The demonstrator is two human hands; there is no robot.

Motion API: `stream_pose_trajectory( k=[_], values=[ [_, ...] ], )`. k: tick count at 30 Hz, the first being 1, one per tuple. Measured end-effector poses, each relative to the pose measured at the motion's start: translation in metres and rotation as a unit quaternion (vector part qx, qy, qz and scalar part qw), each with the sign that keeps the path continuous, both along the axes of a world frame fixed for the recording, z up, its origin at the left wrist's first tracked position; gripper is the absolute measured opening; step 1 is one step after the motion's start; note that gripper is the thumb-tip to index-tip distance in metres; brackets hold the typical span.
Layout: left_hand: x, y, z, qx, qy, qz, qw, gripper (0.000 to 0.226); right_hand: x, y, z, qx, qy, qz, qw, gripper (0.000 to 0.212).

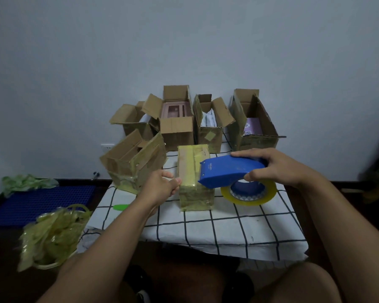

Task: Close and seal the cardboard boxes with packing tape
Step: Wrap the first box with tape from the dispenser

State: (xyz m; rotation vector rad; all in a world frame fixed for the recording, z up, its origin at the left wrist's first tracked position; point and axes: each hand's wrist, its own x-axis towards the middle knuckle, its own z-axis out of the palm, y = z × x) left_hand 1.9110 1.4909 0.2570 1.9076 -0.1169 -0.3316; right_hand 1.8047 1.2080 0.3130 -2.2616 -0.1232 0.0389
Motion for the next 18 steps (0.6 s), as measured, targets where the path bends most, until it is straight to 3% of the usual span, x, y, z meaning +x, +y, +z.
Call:
stream_pose_trajectory(
  k=[15, 18],
  values=[
    [0.006, 0.000, -0.007, -0.031, 0.065, -0.010, 0.997, 0.010, 0.012, 0.003, 0.000, -0.032, 0.024, 0.004, 0.999, 0.059],
    [0.010, 0.004, -0.008, 0.022, 0.070, -0.033, 0.997, 0.018, 0.012, 0.003, -0.002, -0.024, 0.024, 0.002, 0.999, 0.058]
  ],
)
